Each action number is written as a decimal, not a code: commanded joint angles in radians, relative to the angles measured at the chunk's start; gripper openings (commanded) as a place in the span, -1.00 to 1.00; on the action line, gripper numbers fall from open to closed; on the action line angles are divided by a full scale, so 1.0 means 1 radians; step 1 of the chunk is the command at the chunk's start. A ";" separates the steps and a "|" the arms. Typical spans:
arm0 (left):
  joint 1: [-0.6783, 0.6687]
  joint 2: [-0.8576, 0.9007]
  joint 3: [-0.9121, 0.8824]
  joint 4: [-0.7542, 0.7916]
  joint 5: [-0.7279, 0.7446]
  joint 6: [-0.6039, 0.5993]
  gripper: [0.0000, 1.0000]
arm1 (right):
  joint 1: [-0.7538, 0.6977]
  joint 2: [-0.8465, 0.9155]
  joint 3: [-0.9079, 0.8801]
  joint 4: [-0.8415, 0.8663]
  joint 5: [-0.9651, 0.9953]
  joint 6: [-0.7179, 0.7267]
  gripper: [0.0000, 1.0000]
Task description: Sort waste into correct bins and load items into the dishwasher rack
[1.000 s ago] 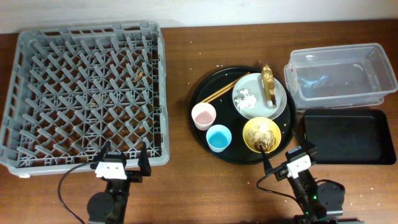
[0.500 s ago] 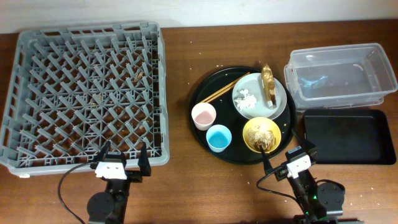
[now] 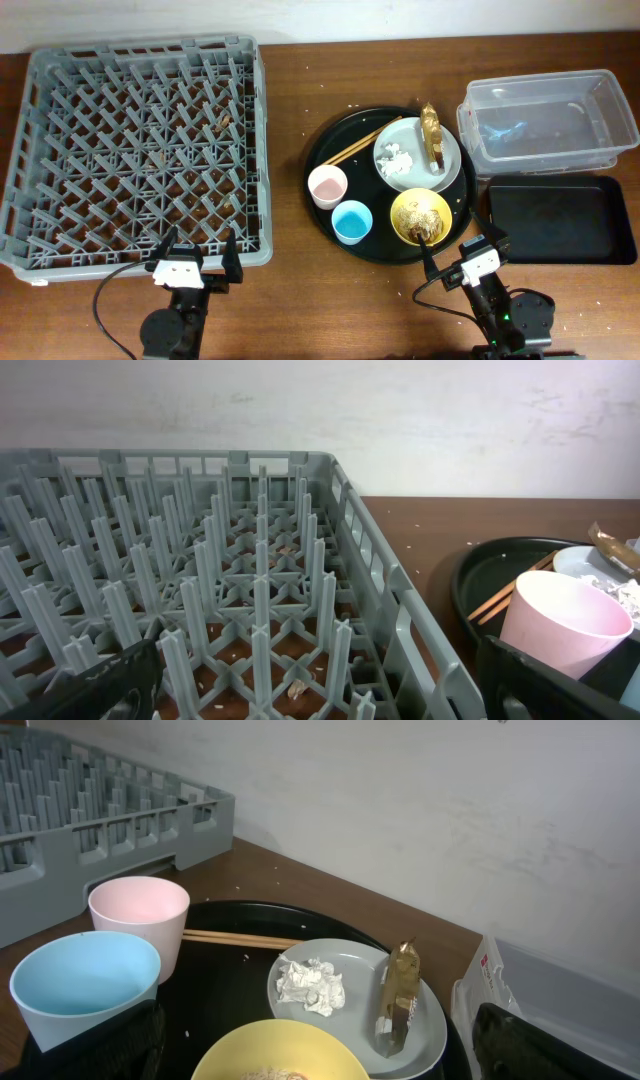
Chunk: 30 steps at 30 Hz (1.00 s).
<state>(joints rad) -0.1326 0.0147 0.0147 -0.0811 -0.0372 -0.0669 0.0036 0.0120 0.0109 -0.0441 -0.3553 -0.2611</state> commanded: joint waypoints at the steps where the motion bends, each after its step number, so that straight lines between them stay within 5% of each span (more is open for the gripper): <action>1: -0.004 -0.008 -0.005 0.019 -0.003 0.015 0.99 | 0.003 -0.004 -0.005 -0.004 -0.004 0.007 0.97; 5: -0.004 -0.008 -0.005 0.032 0.044 0.015 0.99 | 0.003 -0.004 -0.005 0.035 -0.159 0.008 0.97; 9: -0.004 -0.008 0.035 0.142 0.155 0.006 0.99 | 0.003 -0.004 0.037 0.098 -0.202 0.225 0.97; 14: -0.004 0.147 0.317 -0.051 0.154 0.005 0.99 | 0.003 0.117 0.295 -0.122 -0.201 0.299 0.97; 23: -0.004 0.928 1.051 -0.553 0.337 0.005 0.99 | 0.003 1.039 1.099 -0.721 -0.141 0.299 0.97; 27: -0.004 1.140 1.209 -0.677 0.336 0.016 0.99 | 0.003 1.344 1.267 -0.720 -0.182 0.323 0.97; 30: -0.004 1.192 1.208 -0.711 0.380 0.015 0.98 | 0.003 1.529 1.270 -0.654 0.080 0.331 0.91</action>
<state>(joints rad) -0.1333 1.1736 1.2022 -0.7673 0.2855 -0.0669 0.0036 1.4460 1.2648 -0.7166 -0.4721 0.0555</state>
